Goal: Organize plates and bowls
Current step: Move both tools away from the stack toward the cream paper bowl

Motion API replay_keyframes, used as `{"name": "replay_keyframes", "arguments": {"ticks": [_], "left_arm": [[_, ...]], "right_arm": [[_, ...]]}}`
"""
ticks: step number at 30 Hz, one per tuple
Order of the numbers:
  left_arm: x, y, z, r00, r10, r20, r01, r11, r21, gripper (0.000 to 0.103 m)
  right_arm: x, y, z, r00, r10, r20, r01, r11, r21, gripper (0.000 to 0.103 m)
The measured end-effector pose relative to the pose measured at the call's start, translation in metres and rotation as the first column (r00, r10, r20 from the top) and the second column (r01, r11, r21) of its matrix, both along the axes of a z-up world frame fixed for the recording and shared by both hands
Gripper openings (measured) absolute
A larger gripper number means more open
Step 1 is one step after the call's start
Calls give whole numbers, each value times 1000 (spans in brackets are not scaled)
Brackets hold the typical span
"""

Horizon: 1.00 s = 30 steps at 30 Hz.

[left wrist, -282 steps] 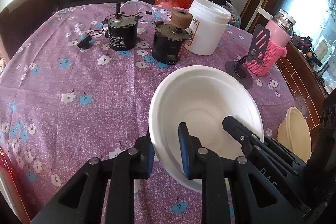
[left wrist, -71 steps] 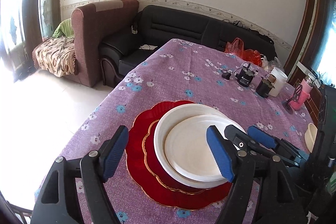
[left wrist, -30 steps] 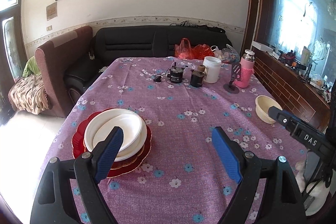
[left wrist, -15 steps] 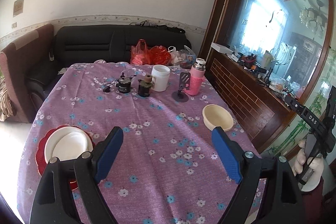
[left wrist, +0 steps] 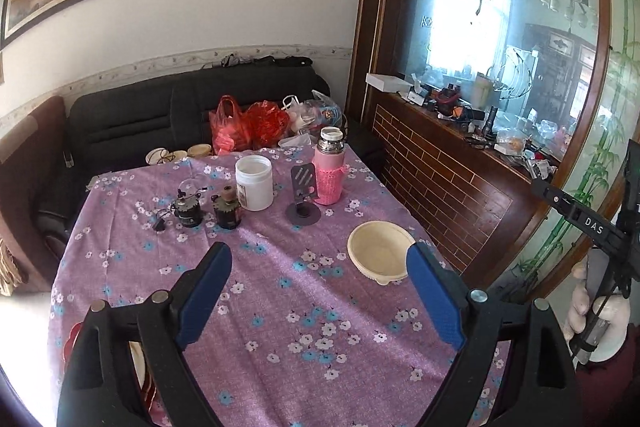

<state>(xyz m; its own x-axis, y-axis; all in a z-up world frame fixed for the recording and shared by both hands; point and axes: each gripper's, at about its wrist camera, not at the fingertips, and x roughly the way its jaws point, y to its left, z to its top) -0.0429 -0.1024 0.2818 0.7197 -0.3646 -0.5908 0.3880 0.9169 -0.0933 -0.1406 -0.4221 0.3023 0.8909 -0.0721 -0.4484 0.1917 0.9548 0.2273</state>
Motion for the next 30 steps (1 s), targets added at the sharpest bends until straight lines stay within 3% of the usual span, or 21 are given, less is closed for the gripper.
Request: {"name": "replay_keyframes", "arguments": {"ticks": [9, 17, 20, 26, 30], "left_arm": [[77, -41, -72, 981, 22, -195, -34, 998, -58, 89], [128, -66, -151, 927, 37, -372, -48, 999, -20, 88], [139, -71, -165, 923, 46, -383, -53, 999, -7, 87], [154, -90, -176, 938, 58, -343, -52, 998, 26, 85], [173, -100, -188, 928, 75, -365, -75, 997, 14, 85]], "right_arm": [[50, -21, -40, 992, 1, -128, 9, 997, 78, 86], [93, -32, -102, 978, 3, -209, 28, 988, 149, 86], [109, -32, -121, 975, 5, -220, 34, 985, 171, 86], [141, -29, -159, 970, 25, -240, 28, 976, 218, 86], [159, -28, -184, 969, 0, -247, 55, 975, 216, 82]]}}
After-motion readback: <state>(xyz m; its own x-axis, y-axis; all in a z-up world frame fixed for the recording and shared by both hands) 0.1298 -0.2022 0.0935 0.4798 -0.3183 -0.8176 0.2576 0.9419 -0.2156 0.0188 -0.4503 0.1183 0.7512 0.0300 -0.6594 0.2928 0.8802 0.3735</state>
